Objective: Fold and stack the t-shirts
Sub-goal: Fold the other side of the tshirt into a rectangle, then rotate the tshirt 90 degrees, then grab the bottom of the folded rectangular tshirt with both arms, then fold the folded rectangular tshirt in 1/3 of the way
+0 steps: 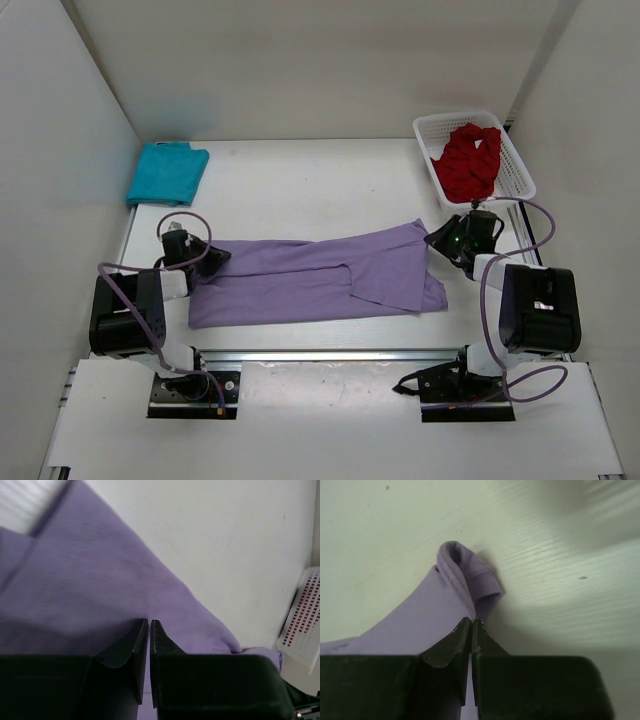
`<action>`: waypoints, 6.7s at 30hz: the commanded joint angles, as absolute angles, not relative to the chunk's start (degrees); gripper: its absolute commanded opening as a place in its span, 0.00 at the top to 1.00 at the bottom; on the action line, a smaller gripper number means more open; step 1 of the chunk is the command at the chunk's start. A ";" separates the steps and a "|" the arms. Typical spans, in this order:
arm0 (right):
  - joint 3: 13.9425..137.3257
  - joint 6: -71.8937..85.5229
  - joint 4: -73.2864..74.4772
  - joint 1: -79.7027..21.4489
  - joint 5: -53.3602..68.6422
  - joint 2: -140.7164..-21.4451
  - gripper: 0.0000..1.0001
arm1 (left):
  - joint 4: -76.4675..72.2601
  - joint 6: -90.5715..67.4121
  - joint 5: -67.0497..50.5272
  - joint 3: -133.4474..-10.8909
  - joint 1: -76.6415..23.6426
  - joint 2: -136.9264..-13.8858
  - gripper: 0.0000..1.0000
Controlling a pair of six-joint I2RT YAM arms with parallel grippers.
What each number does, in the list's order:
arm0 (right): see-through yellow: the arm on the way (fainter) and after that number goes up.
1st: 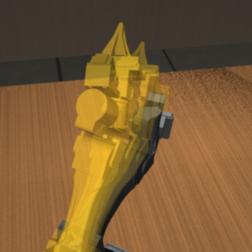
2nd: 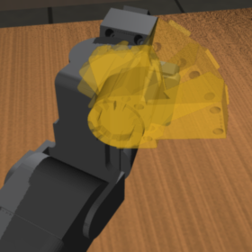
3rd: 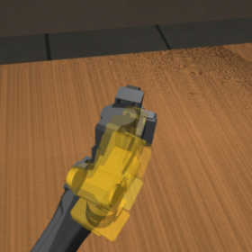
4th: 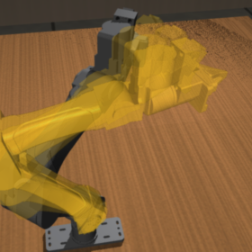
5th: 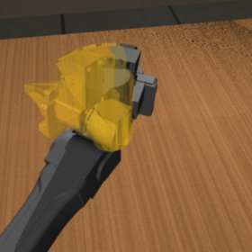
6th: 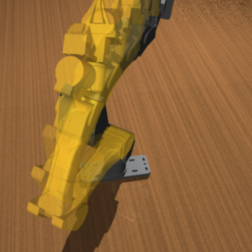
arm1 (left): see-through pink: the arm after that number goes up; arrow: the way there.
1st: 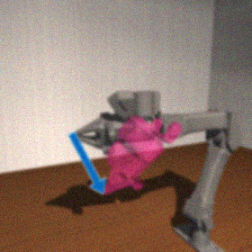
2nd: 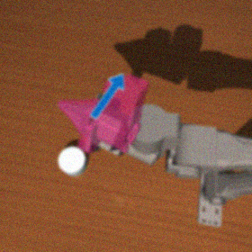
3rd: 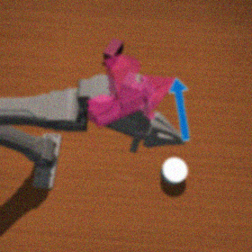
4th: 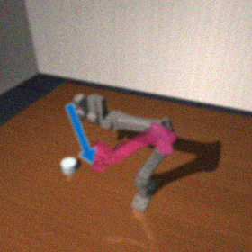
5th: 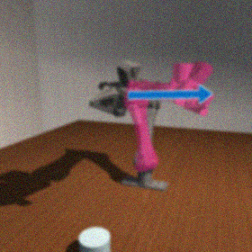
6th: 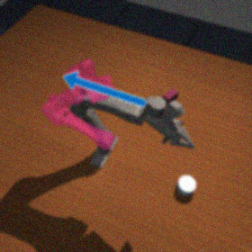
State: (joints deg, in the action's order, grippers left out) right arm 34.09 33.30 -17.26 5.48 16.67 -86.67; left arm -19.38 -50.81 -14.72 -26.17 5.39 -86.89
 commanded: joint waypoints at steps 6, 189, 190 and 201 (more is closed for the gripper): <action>34.10 34.98 -18.90 9.58 12.75 -86.66 1.00 | -20.92 -51.42 -15.65 -24.26 10.81 -85.43 0.84; 20.20 42.14 21.63 -29.60 21.77 -37.24 1.00 | 20.14 -42.55 -17.14 -34.87 -41.14 -50.95 1.00; 21.61 38.18 19.79 -26.49 25.63 -39.01 1.00 | 19.78 -41.06 -17.40 -36.28 -39.74 -53.50 1.00; 43.84 26.46 9.07 -9.93 25.06 -73.27 1.00 | 6.16 -37.18 -14.07 -53.41 -24.97 -80.82 1.00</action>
State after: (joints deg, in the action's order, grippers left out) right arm 39.31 30.46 14.72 -10.72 25.61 -68.73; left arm 10.46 -38.94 -15.29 -48.88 -27.07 -76.82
